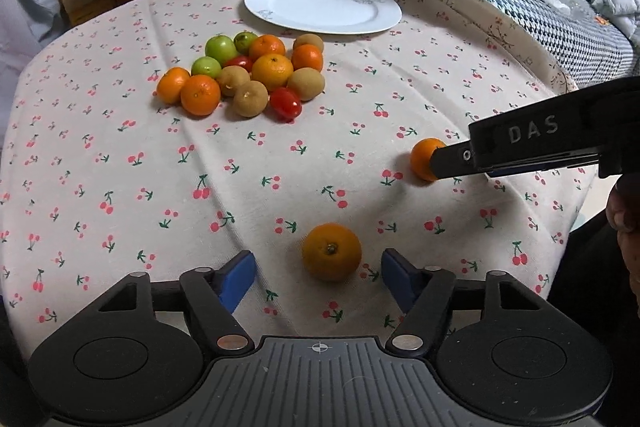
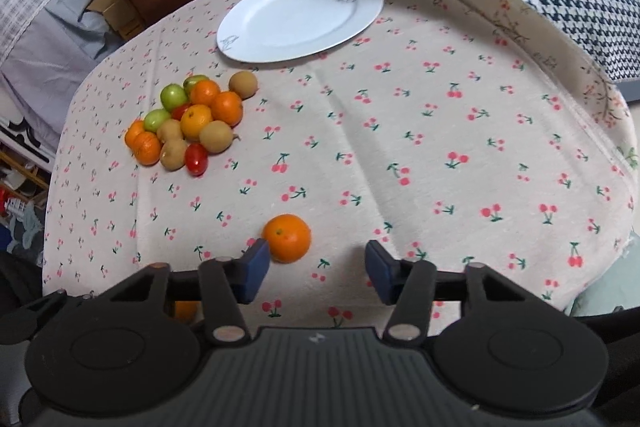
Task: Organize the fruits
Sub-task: 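Close the left tool on the orange while the right tool grasps the small mandarin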
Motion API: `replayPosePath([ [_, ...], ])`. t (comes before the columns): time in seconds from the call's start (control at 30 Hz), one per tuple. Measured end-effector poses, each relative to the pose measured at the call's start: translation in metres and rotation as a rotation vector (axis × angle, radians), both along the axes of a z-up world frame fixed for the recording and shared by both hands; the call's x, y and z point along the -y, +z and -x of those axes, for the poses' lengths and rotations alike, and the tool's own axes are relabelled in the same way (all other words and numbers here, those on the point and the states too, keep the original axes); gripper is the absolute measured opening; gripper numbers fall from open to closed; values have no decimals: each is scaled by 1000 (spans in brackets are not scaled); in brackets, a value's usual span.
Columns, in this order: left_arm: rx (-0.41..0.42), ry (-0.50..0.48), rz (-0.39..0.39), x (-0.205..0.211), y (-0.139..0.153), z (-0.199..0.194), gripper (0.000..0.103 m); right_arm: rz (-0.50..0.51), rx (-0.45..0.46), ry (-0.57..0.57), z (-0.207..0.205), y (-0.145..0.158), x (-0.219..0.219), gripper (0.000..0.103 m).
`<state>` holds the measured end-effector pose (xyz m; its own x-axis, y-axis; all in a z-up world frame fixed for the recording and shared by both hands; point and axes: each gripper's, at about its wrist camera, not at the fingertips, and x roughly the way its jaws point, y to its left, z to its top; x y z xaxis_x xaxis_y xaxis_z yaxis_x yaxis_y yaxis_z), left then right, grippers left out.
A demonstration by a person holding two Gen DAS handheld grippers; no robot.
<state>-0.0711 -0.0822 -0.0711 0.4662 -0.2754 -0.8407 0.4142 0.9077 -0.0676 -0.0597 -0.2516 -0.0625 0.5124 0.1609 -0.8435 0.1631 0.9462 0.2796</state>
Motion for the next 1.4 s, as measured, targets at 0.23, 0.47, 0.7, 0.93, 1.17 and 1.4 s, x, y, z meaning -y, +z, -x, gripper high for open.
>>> replayPosePath([
  [0.23, 44, -1, -38, 1, 0, 1, 49, 11, 39, 49, -4, 0, -10, 38],
  [0.47, 53, 13, -59, 1, -1, 0, 42, 18, 38, 82, -4, -2, -18, 30],
  [0.7, 73, 7, -68, 2, -1, 2, 42, 37, 33, 112, -6, -6, -25, 30],
  [0.93, 90, -11, -56, 2, 1, 2, 28, 52, 48, 122, -7, -6, -28, 28],
  [1.17, 109, 17, -32, -5, 7, -3, 28, 31, 76, 100, -7, -3, -23, 28],
  [1.4, 127, 77, 22, -24, 16, -16, 28, 14, 81, 75, -9, -4, -19, 28],
])
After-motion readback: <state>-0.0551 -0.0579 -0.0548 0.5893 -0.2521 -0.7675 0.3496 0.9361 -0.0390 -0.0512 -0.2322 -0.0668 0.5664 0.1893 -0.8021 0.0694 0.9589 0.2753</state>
